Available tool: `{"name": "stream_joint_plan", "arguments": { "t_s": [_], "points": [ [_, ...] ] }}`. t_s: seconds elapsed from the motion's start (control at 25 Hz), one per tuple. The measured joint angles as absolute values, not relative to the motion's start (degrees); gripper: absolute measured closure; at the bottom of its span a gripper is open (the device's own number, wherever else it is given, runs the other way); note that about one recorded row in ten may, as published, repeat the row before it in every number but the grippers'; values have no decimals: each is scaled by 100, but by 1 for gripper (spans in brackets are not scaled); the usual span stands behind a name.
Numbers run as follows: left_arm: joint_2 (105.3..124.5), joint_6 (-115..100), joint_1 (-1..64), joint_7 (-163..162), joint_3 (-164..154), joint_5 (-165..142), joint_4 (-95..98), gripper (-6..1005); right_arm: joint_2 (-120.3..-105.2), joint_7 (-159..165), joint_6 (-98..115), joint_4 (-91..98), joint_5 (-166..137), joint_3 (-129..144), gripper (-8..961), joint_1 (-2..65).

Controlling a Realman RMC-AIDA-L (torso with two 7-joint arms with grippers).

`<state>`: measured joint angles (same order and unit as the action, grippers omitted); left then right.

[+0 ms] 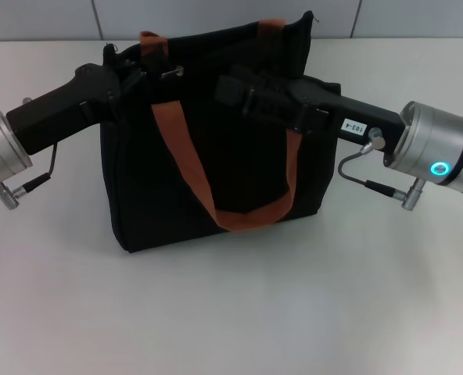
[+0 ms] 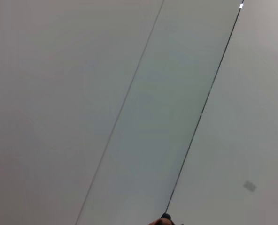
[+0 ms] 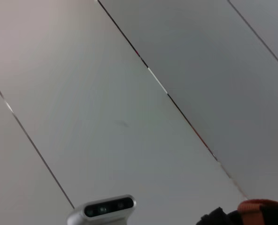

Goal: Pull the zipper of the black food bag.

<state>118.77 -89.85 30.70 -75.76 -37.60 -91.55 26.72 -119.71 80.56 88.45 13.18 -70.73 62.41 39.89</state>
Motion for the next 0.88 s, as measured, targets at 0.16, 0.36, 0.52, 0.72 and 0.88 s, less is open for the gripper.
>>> {"name": "stream_joint_plan", "arguments": {
  "t_s": [0.16,0.36,0.52,0.72,0.88],
  "points": [
    [11896,-8836,3074,-7354,-3634,-9061,2554,929,-11975,8038,8770,1318,-7065,6271,206,4013],
    [11868,-8919,3072,-7376,-3885,-8916,2517,926,-11971,8037,8791,1332,-7040,6261,207,3987],
    [11869,-8743,3043,-7453,-3849,-8741,2489,924,-11971,8111,8830,1375,-7035,6269,207,4001],
    [11873,-8838,3030,-7404,-4167,-8664,2575,922,-11974,8295,8800,1373,-7032,6267,207,4008],
    [11870,-8836,3004,-7394,-4198,-8556,2508,919,-11977,8324,8801,1368,-7027,6266,206,3980]
  ]
}}
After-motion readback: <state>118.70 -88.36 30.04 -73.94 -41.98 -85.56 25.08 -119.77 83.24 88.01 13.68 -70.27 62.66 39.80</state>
